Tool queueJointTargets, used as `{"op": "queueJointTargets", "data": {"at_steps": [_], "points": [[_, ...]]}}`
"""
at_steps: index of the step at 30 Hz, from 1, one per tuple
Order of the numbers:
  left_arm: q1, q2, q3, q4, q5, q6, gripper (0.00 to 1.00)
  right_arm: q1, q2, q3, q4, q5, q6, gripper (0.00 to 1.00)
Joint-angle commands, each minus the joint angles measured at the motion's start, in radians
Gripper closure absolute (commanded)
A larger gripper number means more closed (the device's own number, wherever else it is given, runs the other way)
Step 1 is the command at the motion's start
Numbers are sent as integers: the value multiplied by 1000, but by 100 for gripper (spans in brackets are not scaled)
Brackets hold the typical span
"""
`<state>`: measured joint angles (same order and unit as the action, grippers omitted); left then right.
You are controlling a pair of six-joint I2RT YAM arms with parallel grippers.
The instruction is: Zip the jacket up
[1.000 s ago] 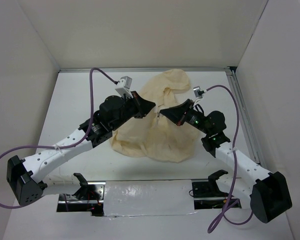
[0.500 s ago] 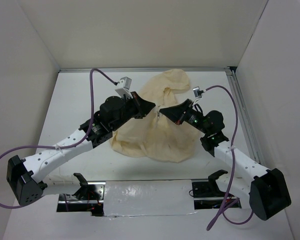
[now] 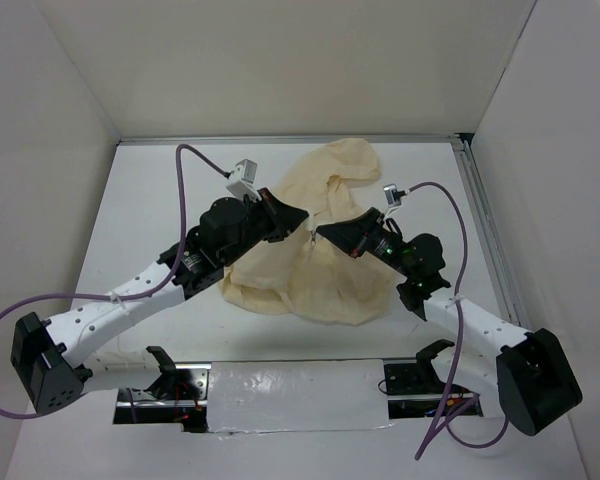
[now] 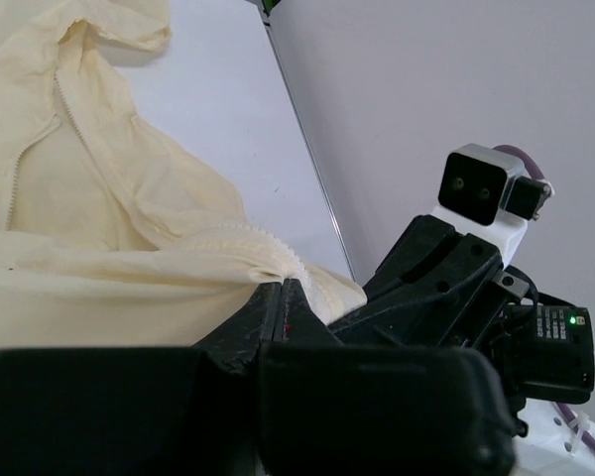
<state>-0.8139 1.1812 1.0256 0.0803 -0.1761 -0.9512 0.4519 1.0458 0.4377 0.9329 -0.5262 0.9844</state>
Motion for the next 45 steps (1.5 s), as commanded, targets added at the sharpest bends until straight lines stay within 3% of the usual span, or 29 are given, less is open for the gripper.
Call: {"op": "queueJointTargets", "data": {"at_steps": [1, 45], "points": [[2, -28, -4, 44, -43, -49, 100, 14, 6, -17, 141, 23, 43, 100], [2, -61, -44, 87, -28, -86, 100, 48, -10, 15, 38, 92, 17, 100]]}}
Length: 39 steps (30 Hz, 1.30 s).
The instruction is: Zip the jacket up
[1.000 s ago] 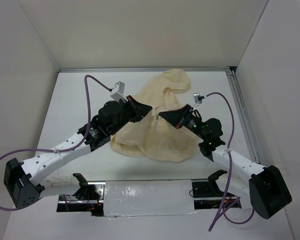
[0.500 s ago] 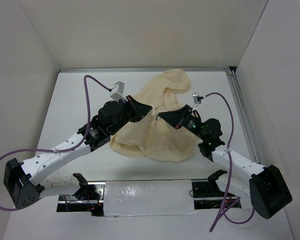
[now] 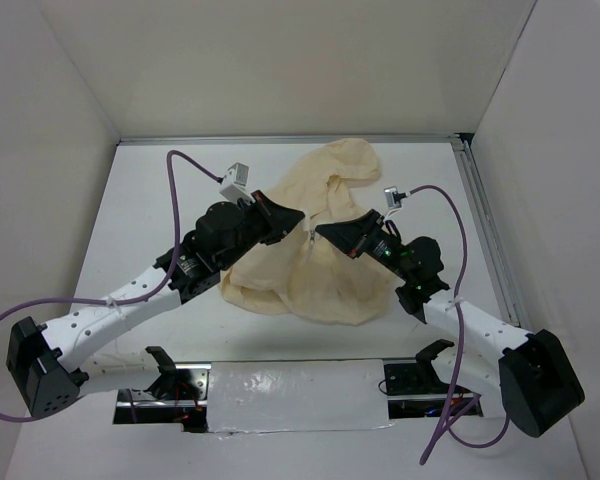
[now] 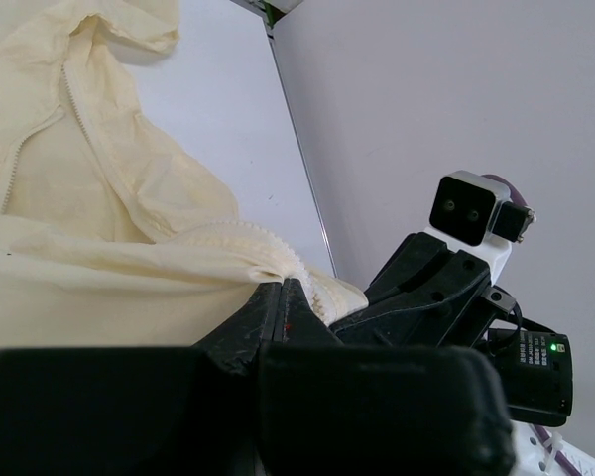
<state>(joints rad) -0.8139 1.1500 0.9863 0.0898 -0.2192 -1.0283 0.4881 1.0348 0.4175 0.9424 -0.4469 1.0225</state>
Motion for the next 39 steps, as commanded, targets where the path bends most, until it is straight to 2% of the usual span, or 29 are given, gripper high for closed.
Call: {"op": "queueJointTargets", "data": {"at_steps": [1, 15, 29, 35, 39], "points": [[2, -29, -3, 76, 15, -10, 100, 13, 1, 37, 29, 13, -22, 100], [2, -41, -21, 74, 41, -21, 100, 20, 1, 43, 41, 68, -9, 100], [1, -42, -29, 65, 73, -38, 100, 17, 39, 46, 121, 33, 31, 100], [2, -47, -32, 68, 78, -30, 100, 10, 1, 32, 104, 62, 25, 100], [2, -59, -26, 51, 23, -27, 100, 9, -39, 35, 4, 51, -16, 100]]}}
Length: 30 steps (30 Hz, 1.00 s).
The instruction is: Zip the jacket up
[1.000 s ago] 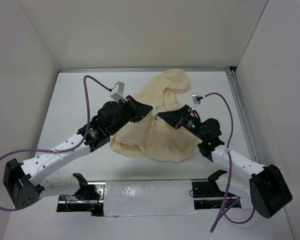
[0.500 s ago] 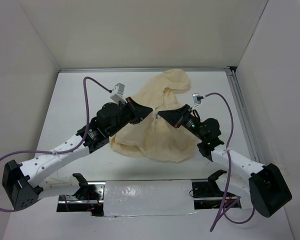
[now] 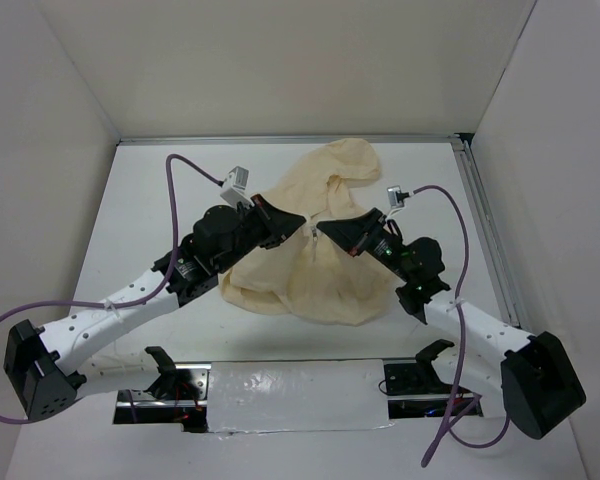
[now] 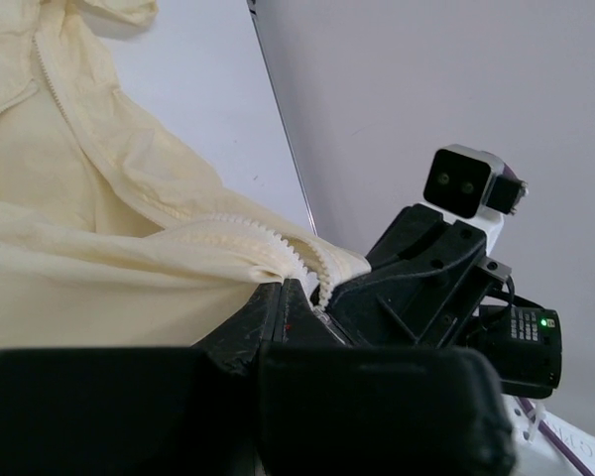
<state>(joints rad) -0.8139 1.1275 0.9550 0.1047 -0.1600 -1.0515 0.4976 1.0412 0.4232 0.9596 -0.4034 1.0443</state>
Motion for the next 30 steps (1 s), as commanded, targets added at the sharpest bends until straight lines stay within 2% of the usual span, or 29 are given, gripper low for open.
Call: {"op": "queueJointTargets", "data": {"at_steps": [1, 6, 10, 30], "points": [[2, -40, 5, 39, -55, 1, 100, 1, -67, 25, -33, 8, -49, 100], [4, -60, 7, 61, -87, 22, 100, 4, -127, -8, -125, 12, -79, 100], [4, -64, -1, 90, -67, 28, 100, 25, -138, 3, -134, 17, -96, 100], [4, -55, -9, 116, -39, 50, 100, 50, -38, 48, 8, 32, -47, 100]]}}
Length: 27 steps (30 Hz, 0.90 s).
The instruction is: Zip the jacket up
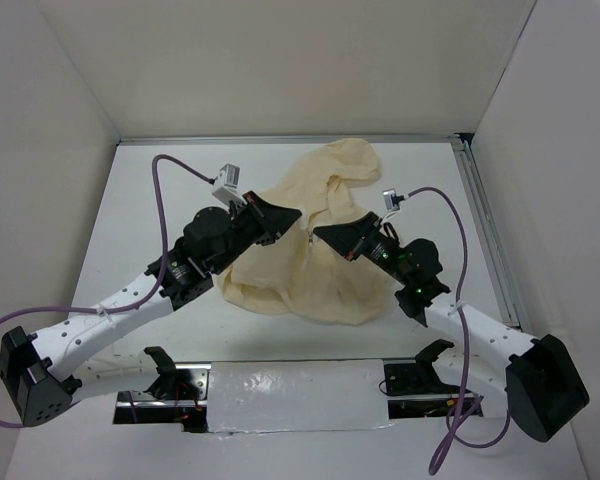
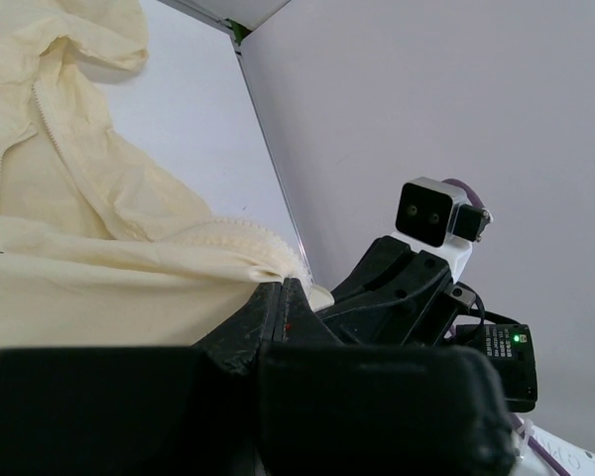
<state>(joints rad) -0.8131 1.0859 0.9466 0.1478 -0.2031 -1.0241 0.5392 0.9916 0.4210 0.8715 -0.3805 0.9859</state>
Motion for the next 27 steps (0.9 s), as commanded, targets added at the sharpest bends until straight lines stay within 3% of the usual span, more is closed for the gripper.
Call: {"op": "queueJointTargets", "data": {"at_steps": [1, 27], "points": [[3, -14, 0, 72, 5, 21, 100, 8, 13, 53, 98, 12, 13, 100], [3, -15, -17, 78, -13, 15, 100, 1, -13, 61, 35, -27, -9, 100]]}}
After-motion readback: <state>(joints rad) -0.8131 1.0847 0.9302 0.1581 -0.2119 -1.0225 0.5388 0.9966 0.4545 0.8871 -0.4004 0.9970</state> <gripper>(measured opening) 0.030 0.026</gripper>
